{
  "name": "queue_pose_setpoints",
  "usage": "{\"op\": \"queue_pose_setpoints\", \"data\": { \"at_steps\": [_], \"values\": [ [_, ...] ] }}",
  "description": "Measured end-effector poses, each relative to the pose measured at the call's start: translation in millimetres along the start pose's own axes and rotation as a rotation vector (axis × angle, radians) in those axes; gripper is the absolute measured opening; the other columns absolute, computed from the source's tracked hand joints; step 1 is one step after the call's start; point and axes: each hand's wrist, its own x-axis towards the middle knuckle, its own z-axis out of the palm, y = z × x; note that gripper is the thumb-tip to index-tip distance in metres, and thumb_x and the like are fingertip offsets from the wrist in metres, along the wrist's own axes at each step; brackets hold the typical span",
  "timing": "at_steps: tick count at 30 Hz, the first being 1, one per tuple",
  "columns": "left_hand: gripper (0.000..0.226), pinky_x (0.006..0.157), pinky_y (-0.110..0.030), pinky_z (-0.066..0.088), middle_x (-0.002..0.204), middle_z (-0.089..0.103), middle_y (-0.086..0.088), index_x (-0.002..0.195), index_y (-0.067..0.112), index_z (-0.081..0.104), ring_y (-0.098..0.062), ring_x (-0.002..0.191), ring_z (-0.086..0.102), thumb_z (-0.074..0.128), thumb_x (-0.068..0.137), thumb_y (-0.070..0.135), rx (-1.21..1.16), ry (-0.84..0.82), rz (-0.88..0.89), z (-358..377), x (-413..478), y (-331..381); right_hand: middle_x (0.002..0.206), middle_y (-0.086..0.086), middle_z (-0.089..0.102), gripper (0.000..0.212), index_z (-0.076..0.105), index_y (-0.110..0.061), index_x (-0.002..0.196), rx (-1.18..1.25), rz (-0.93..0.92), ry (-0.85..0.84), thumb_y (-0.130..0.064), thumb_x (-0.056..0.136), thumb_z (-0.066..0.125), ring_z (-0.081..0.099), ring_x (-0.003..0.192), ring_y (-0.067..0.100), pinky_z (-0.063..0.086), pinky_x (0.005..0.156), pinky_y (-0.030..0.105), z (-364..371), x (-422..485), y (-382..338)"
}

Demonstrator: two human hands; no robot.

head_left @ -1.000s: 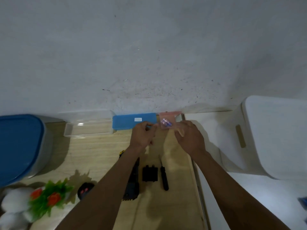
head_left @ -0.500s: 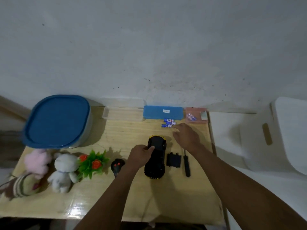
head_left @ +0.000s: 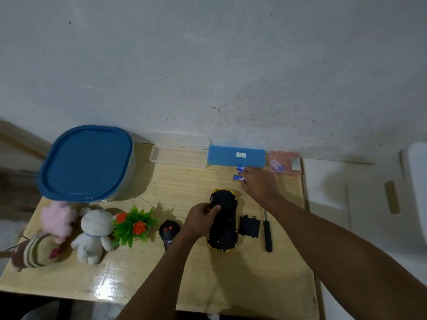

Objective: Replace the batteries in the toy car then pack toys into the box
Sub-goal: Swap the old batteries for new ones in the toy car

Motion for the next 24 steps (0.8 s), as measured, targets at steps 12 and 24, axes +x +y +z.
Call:
{"op": "queue_pose_setpoints", "data": {
  "at_steps": [12,24],
  "values": [
    [0.045,0.081,-0.041,0.055,0.111,0.072,-0.016,0.125,0.010,0.062,-0.033,0.096,0.071,0.054,0.096,0.043,-0.896,-0.207,-0.177,-34.3,-19.1,19.0,0.101,-0.003,0.074,0.033,0.065,-0.023,0.116,1.241,0.466,0.267,-0.019,0.085,0.074,0.071,0.093,0.011,0.058,0.082,0.032,-51.5,-63.0,-38.9],
    [0.055,0.099,-0.051,0.048,0.127,0.066,-0.016,0.132,0.015,0.061,-0.034,0.115,0.063,0.040,0.098,0.053,-1.072,-0.355,-0.102,-20.9,-20.5,45.4,0.082,-0.005,0.075,0.014,0.076,-0.019,0.086,1.273,0.413,0.363,-0.025,0.076,0.083,0.071,0.078,0.011,0.057,0.071,0.026,-101.1,-85.0,-92.3]
  ]
}}
